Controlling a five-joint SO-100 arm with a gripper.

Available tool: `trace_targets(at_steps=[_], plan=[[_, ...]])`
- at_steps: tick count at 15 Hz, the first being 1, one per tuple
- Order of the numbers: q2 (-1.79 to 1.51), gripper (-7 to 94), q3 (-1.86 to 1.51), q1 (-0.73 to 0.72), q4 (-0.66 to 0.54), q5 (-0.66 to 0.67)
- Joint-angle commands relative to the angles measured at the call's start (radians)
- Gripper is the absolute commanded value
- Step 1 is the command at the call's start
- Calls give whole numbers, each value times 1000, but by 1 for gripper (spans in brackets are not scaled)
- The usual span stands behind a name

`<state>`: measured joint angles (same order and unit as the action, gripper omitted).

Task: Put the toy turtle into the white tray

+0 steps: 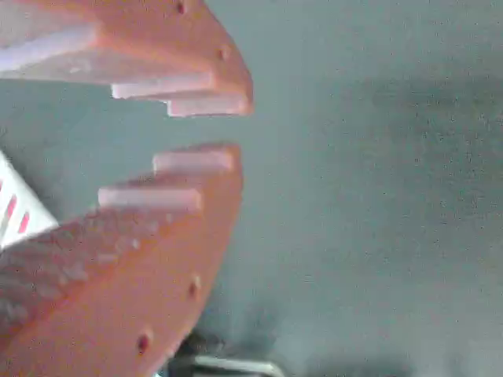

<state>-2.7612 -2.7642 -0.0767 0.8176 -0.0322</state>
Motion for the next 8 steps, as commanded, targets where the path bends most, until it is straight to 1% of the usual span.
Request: trace_targets(at_steps=[1,4,8], plan=[[-163,0,-61,5,54,-20],[-259,0,-137,25,120,-40],[-403,0,-170,67,284,-44]])
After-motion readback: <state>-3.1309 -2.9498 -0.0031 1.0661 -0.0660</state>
